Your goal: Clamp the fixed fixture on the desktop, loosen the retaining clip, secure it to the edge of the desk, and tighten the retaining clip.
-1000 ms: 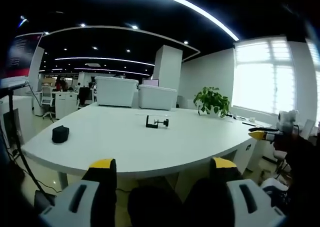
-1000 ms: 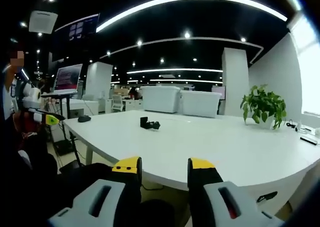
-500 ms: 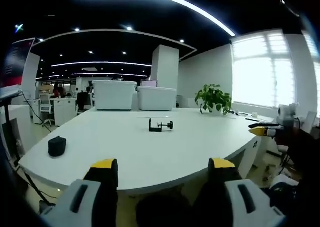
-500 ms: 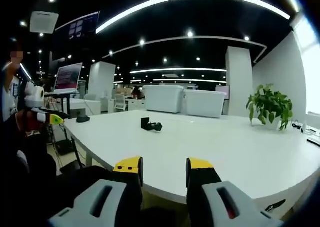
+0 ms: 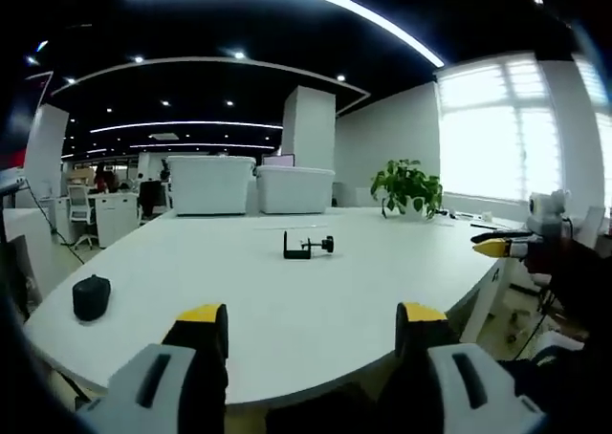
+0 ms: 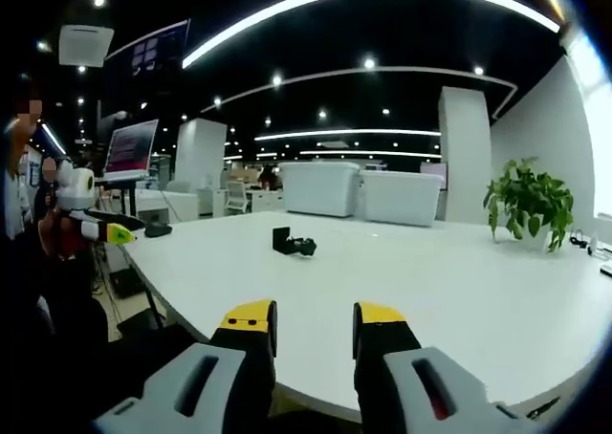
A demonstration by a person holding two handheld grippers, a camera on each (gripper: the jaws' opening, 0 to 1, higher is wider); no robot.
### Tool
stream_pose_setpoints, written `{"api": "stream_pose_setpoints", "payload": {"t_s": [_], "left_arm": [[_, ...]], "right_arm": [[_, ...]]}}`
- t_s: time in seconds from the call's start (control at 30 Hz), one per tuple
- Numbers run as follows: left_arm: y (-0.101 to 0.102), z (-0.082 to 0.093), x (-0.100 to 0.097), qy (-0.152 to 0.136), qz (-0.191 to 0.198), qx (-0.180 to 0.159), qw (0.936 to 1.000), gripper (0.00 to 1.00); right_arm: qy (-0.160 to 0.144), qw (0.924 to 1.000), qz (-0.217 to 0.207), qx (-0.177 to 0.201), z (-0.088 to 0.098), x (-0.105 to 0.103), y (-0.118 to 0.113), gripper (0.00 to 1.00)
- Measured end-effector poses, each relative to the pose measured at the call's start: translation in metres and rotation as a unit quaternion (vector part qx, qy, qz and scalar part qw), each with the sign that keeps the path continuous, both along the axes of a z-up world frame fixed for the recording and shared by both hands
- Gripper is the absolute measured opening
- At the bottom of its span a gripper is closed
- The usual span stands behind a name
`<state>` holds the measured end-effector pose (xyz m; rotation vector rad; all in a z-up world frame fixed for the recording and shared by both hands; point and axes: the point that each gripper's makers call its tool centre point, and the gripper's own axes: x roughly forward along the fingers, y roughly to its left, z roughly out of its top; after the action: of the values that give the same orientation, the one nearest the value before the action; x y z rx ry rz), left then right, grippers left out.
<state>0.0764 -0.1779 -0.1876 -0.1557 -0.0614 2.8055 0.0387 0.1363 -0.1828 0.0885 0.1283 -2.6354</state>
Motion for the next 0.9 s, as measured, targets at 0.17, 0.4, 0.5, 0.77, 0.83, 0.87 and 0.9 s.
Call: {"api": "stream_pose_setpoints", "payload": {"t_s": [0.17, 0.4, 0.5, 0.77, 0.83, 0.87, 0.9], "left_arm": [[0.001, -0.002, -0.013, -0.006, -0.006, 0.005, 1.0000, 0.70], [0.004, 0.001, -0.036, 0.001, -0.011, 0.011, 0.9999, 0.70], [0.005, -0.002, -0.051, 0.008, -0.018, 0.017, 0.9997, 0.69], [0.012, -0.012, -0.075, -0.002, -0.024, 0.029, 0.9993, 0.68], [0.011, -0.014, -0.083, 0.001, -0.023, 0.029, 0.9993, 0.68], [0.011, -0.015, -0.087, -0.001, -0.021, 0.030, 0.9993, 0.68], [0.010, -0.017, -0.090, -0.003, -0.019, 0.031, 0.9994, 0.68]], "right_arm": [[-0.002, 1.0000, 0.004, -0.003, -0.003, -0.008, -0.005, 0.30], [-0.014, 0.9998, 0.005, -0.014, -0.010, -0.027, -0.010, 0.30], [-0.017, 0.9996, 0.010, -0.019, -0.012, -0.035, -0.016, 0.30], [-0.024, 0.9992, 0.019, -0.025, -0.015, -0.054, -0.028, 0.30], [-0.025, 0.9991, 0.022, -0.025, -0.017, -0.059, -0.030, 0.30], [-0.025, 0.9991, 0.023, -0.025, -0.017, -0.062, -0.031, 0.30], [-0.026, 0.9990, 0.025, -0.026, -0.016, -0.065, -0.033, 0.30]]}}
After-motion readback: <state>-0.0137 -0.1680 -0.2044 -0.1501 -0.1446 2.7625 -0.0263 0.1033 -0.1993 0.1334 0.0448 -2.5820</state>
